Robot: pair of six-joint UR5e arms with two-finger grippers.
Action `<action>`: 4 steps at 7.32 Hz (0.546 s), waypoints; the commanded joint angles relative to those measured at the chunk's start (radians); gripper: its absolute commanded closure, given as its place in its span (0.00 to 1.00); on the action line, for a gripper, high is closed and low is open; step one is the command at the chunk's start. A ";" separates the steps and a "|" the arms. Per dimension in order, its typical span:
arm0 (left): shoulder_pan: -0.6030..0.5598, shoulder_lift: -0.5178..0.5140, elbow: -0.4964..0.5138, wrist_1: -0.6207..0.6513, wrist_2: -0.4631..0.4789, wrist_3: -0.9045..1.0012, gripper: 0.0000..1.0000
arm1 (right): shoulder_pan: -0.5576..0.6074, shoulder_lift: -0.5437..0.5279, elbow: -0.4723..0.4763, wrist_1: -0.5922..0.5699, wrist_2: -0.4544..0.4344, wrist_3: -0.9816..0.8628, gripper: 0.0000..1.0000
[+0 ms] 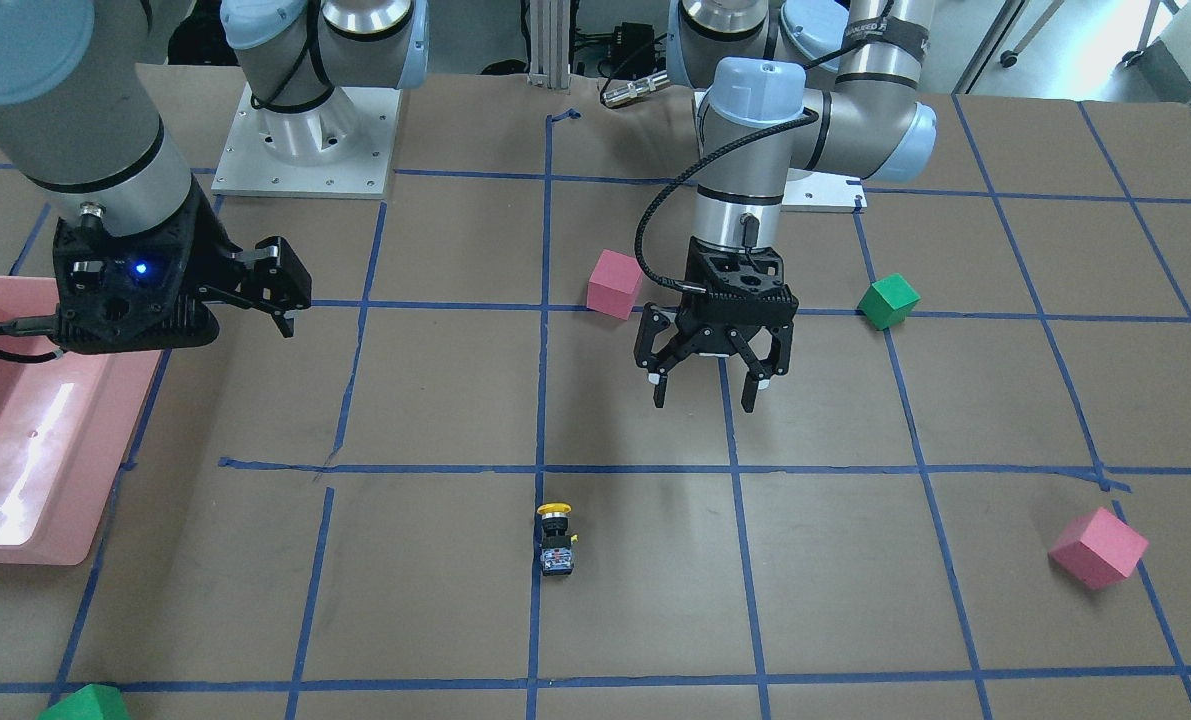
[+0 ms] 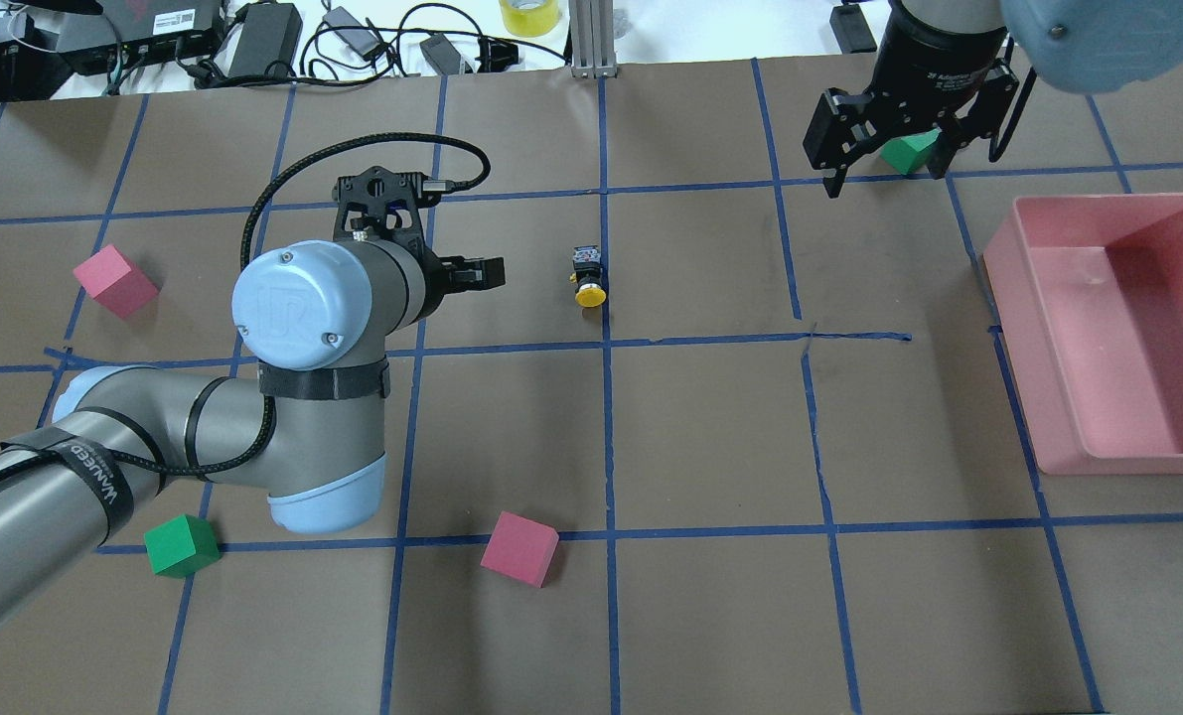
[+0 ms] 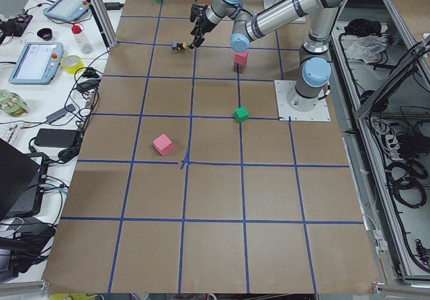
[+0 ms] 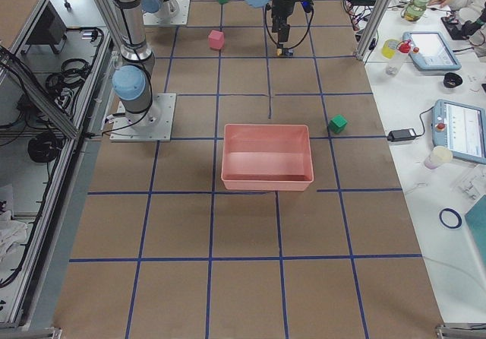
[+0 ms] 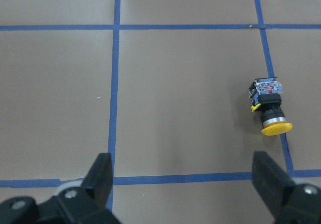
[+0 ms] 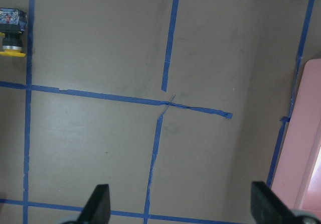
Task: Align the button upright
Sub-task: 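Reach the left gripper toward the button lying on its side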
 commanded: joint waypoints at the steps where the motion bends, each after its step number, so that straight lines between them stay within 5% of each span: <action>1: -0.003 -0.009 -0.008 0.000 -0.004 -0.029 0.00 | -0.007 0.000 0.014 -0.001 0.001 -0.017 0.00; 4: -0.014 -0.061 -0.007 0.010 -0.009 -0.038 0.00 | -0.010 0.000 0.016 -0.010 -0.005 -0.029 0.00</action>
